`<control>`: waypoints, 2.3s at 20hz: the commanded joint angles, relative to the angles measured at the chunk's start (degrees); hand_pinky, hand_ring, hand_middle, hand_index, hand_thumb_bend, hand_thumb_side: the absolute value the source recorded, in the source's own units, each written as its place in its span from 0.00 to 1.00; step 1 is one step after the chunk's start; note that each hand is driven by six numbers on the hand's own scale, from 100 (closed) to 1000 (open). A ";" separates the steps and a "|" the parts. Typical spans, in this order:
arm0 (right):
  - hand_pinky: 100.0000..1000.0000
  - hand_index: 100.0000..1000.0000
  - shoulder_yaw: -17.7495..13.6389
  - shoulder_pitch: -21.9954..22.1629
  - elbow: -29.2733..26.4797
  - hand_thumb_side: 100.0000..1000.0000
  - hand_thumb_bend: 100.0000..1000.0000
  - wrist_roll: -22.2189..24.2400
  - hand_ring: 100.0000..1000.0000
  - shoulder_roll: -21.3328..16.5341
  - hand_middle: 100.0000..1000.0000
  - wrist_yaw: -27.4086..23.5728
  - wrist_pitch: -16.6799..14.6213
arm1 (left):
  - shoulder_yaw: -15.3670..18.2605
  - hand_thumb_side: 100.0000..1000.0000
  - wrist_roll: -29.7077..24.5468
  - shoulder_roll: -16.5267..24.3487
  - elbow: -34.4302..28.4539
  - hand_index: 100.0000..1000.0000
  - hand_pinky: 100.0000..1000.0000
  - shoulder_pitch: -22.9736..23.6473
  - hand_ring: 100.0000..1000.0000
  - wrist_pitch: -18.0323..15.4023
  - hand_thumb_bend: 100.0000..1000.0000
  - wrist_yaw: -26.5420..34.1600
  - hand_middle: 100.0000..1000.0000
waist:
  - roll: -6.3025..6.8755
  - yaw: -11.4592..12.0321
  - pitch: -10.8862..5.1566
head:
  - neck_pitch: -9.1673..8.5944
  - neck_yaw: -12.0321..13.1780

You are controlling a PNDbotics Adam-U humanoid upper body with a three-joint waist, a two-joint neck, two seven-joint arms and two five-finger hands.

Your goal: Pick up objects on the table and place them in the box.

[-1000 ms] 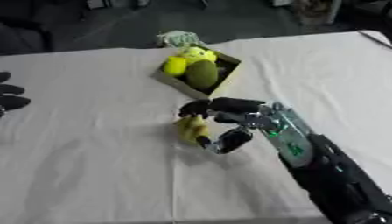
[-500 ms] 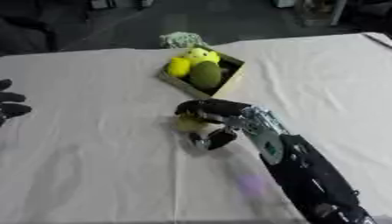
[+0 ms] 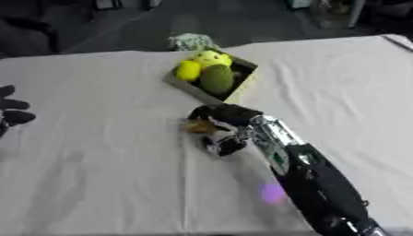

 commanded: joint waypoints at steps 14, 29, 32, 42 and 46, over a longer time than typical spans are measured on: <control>0.32 0.44 -1.66 -1.23 -3.51 0.21 0.00 -14.33 0.35 -2.62 0.47 -10.77 3.26 | -0.25 0.75 0.10 -0.30 -0.34 0.81 0.71 -0.53 0.55 0.25 0.00 0.05 0.55 | -0.16 -0.06 -0.41 | 0.26 -0.84; 0.36 0.49 -12.99 -8.59 5.79 0.31 0.00 -24.71 0.39 -8.79 0.52 -14.68 13.13 | -3.23 0.75 -3.67 -0.87 -0.16 0.81 0.71 -3.01 0.55 -0.64 0.00 1.10 0.54 | -1.07 8.25 0.64 | 0.26 -8.62; 0.38 0.53 -16.94 -10.31 9.23 0.35 0.00 -33.54 0.40 -9.13 0.54 -12.64 17.73 | -3.70 0.76 -4.43 -0.69 -0.37 0.81 0.71 -3.60 0.55 -0.74 0.00 1.21 0.54 | -1.48 10.20 1.33 | 0.26 -10.54; 0.61 0.77 -19.34 -10.87 19.44 0.16 0.00 -38.69 0.68 -9.45 0.81 -8.70 25.45 | -4.02 0.76 -5.31 -0.33 -0.27 0.81 0.71 -3.91 0.56 -0.60 0.00 1.07 0.54 | -2.39 11.44 1.73 | 0.26 -12.48; 0.68 0.85 -19.92 -10.40 21.67 0.11 0.00 -30.96 0.79 -9.29 0.92 -8.92 23.97 | -3.96 0.76 -5.61 -0.29 -0.16 0.81 0.71 -3.88 0.56 -0.65 0.00 0.99 0.55 | -2.58 11.26 1.65 | 0.26 -12.38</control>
